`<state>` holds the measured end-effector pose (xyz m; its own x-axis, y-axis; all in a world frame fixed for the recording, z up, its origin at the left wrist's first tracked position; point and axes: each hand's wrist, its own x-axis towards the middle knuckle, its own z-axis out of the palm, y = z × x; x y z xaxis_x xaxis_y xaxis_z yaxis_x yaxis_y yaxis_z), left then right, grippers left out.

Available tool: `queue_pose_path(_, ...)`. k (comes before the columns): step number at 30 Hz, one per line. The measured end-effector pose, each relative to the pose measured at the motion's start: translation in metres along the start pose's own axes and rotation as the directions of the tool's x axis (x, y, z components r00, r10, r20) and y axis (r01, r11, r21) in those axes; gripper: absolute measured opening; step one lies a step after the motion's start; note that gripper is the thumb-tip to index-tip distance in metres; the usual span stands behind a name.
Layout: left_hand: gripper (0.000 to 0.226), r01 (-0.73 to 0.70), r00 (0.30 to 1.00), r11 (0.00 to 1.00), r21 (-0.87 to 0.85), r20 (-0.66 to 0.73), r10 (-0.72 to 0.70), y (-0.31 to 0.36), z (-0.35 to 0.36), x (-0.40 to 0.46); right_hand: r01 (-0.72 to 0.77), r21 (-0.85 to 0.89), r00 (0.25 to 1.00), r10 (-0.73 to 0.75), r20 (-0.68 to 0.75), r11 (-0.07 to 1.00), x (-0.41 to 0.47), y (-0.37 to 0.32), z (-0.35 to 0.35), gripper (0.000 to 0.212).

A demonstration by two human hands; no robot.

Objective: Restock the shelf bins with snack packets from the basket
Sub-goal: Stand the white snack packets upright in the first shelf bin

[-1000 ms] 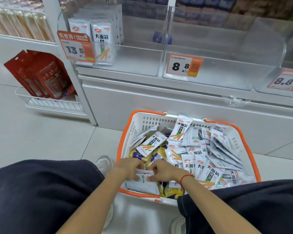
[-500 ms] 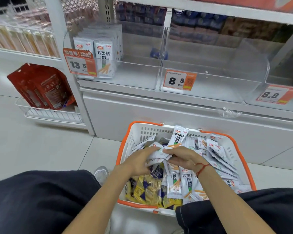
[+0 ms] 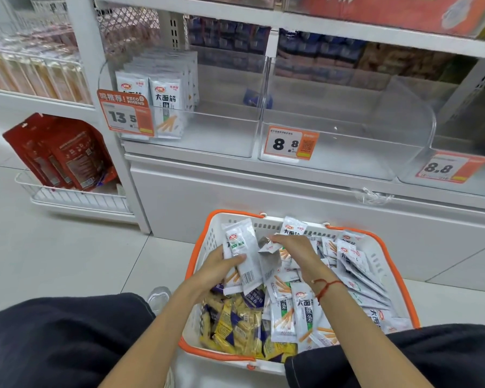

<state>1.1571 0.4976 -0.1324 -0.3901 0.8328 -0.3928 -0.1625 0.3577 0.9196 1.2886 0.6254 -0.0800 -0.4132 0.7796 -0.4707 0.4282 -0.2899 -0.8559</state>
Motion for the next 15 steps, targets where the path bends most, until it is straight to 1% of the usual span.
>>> queue_pose_path(1, 0.027, 0.01, 1.0, 0.999, -0.041, -0.005, -0.01, 0.0, -0.001, 0.001, 0.013, 0.004, 1.0, -0.013, 0.028, 1.0, -0.002, -0.001, 0.001, 0.004)
queue_pose_path(2, 0.029, 0.02, 1.0, 0.998, -0.067, -0.007, -0.02, 0.0, -0.003, 0.002, 0.022, 0.001, 0.999, -0.022, 0.047, 1.0, -0.001, -0.001, 0.004, 0.011)
queue_pose_path(4, 0.037, 0.05, 0.999, 0.994, -0.098, -0.003, -0.051, -0.002, -0.006, 0.004, -0.013, 0.039, 0.998, 0.01, 0.06, 0.999, 0.001, 0.0, 0.01, 0.018)
queue_pose_path(6, 0.055, 0.107, 0.994, 0.986, -0.126, 0.042, -0.102, -0.003, -0.006, 0.005, -0.066, 0.087, 0.991, 0.055, 0.118, 0.994, 0.003, 0.002, 0.012, 0.032)
queue_pose_path(7, 0.059, 0.127, 0.991, 0.981, -0.148, 0.064, -0.119, -0.004, -0.005, 0.006, -0.079, 0.082, 0.984, 0.064, 0.165, 0.993, 0.005, 0.005, 0.013, 0.041)
queue_pose_path(9, 0.046, 0.136, 0.99, 0.967, -0.216, 0.064, -0.125, -0.004, -0.002, 0.005, -0.082, 0.032, 0.971, 0.072, 0.229, 0.996, 0.005, 0.01, 0.015, 0.052)
queue_pose_path(11, 0.037, 0.154, 0.988, 0.948, -0.279, 0.045, -0.148, -0.007, 0.001, 0.006, -0.047, -0.003, 0.97, 0.047, 0.24, 0.999, 0.004, 0.013, 0.019, 0.062)
queue_pose_path(13, 0.033, 0.178, 0.984, 0.939, -0.295, 0.039, -0.175, -0.006, 0.005, 0.003, 0.004, -0.083, 0.961, 0.019, 0.277, 0.997, 0.004, 0.019, 0.025, 0.069)
queue_pose_path(14, 0.032, 0.195, 0.98, 0.934, -0.299, 0.027, -0.197, -0.004, 0.007, 0.002, 0.017, -0.136, 0.952, 0.025, 0.307, 0.991, 0.002, 0.021, 0.028, 0.07)
queue_pose_path(15, 0.033, 0.215, 0.975, 0.916, -0.338, 0.017, -0.222, -0.004, 0.009, 0.004, 0.027, -0.18, 0.943, 0.035, 0.332, 0.983, -0.001, 0.022, 0.031, 0.07)
